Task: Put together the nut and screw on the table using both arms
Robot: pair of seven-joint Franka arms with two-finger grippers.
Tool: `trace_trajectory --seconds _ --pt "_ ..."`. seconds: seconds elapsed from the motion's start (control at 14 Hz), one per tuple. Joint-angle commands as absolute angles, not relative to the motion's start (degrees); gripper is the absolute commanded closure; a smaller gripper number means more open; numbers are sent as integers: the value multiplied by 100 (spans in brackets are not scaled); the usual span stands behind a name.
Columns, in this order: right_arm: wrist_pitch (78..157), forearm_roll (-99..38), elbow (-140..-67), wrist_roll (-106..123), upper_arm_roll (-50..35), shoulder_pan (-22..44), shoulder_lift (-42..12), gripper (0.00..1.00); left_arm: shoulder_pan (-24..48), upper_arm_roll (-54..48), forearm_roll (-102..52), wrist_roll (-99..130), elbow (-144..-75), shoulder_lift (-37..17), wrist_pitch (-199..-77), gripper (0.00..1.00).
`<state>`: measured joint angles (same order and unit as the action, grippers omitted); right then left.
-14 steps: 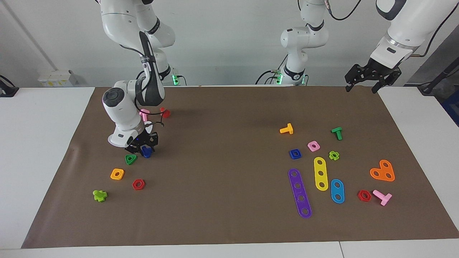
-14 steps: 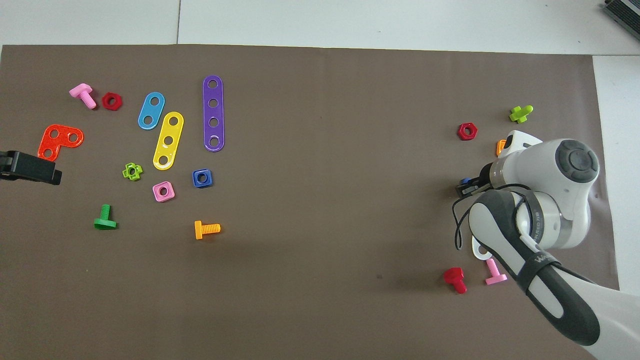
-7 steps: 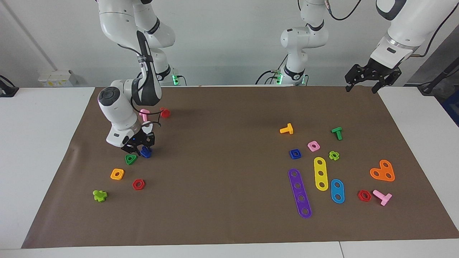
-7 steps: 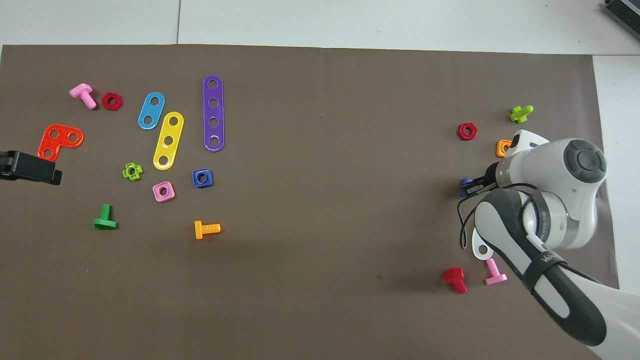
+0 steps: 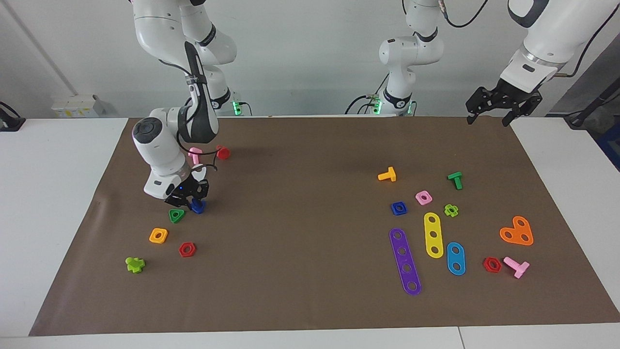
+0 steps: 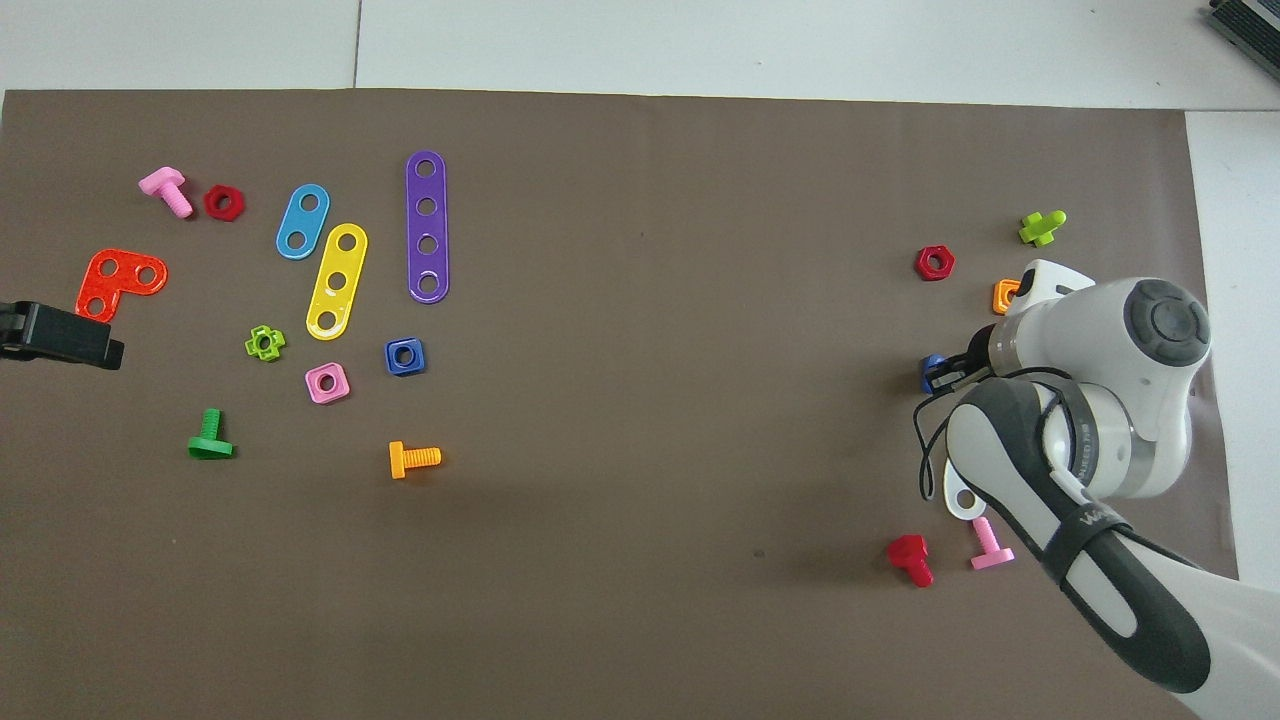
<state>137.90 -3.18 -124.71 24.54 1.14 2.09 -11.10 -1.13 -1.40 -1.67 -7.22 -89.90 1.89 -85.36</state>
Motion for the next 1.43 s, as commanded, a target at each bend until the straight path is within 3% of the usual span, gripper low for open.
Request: trace_trajectory --seconds 0.0,0.29,0.57,1.0,1.15,1.36 --pt "13528 -387 -12368 2611 88 202 -976 100 -185 -176 -193 -738 -9009 220 -8464 0" --pt "12105 -395 -10858 1359 -52 464 -1072 100 -185 -176 -193 -738 -9009 220 -8464 0" --pt "12014 -387 -10030 -742 -70 1254 -1326 100 -185 -176 -193 -738 -9009 220 -8464 0" --pt "12216 -440 -8211 -3214 -79 2766 -3082 100 -185 -176 -193 -738 -9009 220 -8464 0" --pt "12846 -395 -8191 -3559 -70 3162 -3418 100 -185 -176 -193 -738 -9009 220 -8455 0" --pt "12937 -46 -8628 -3577 -70 3296 -3358 100 -185 -176 -193 -738 -9009 220 -8464 0"
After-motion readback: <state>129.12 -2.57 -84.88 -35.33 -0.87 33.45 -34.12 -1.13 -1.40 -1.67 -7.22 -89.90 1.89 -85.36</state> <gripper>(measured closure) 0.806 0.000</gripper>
